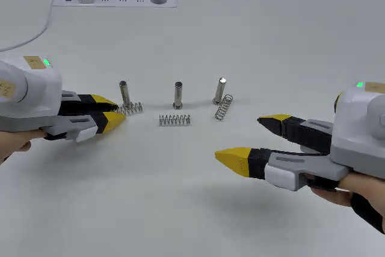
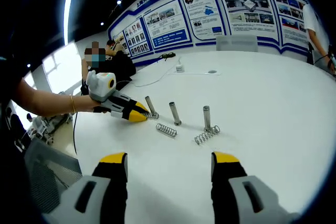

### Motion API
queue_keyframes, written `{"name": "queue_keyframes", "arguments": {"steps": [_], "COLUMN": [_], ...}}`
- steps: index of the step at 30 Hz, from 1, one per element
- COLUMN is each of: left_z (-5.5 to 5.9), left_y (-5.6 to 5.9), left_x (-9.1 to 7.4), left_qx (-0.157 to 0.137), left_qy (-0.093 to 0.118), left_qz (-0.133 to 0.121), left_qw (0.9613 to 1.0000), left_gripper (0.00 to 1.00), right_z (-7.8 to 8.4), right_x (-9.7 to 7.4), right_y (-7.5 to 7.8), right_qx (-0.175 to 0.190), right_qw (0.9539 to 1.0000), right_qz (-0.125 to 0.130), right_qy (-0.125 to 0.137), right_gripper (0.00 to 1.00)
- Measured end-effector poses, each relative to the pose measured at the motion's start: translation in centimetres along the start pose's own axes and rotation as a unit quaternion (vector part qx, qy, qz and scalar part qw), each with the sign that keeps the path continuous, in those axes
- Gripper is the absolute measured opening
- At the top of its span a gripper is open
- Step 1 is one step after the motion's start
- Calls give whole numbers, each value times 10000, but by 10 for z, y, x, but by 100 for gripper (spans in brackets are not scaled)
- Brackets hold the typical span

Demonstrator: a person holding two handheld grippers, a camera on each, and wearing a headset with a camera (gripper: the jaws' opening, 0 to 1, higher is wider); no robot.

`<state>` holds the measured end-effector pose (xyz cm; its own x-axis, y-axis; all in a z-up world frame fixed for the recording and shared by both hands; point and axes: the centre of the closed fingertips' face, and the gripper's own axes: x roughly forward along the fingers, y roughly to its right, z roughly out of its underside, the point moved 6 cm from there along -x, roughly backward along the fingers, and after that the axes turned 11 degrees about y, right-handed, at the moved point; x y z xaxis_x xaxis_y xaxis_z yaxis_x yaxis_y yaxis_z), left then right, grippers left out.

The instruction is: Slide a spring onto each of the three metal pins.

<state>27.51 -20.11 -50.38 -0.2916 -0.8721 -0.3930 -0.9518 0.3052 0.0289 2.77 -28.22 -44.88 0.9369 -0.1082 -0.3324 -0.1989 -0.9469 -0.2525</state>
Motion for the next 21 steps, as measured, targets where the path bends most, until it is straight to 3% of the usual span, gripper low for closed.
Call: {"name": "queue_keyframes", "arguments": {"steps": [6, 13, 21], "left_z": [1, 3, -2], "left_y": [2, 0, 5], "left_x": [-2, -6, -14], "left_qx": [72, 13, -62], "left_qy": [-64, -112, -21], "left_qz": [92, 12, -90], "left_qw": [9999, 9999, 9999], "left_gripper": [10, 10, 9], "right_z": [-1, -4, -10], "right_x": [1, 1, 0], "right_y": [-2, -3, -9], "right_qx": [42, 100, 202], "right_qw": [10000, 9999, 9994], "right_qz": [-10, 0, 21], "right_qy": [29, 120, 269], "right_gripper": [66, 65, 64]}}
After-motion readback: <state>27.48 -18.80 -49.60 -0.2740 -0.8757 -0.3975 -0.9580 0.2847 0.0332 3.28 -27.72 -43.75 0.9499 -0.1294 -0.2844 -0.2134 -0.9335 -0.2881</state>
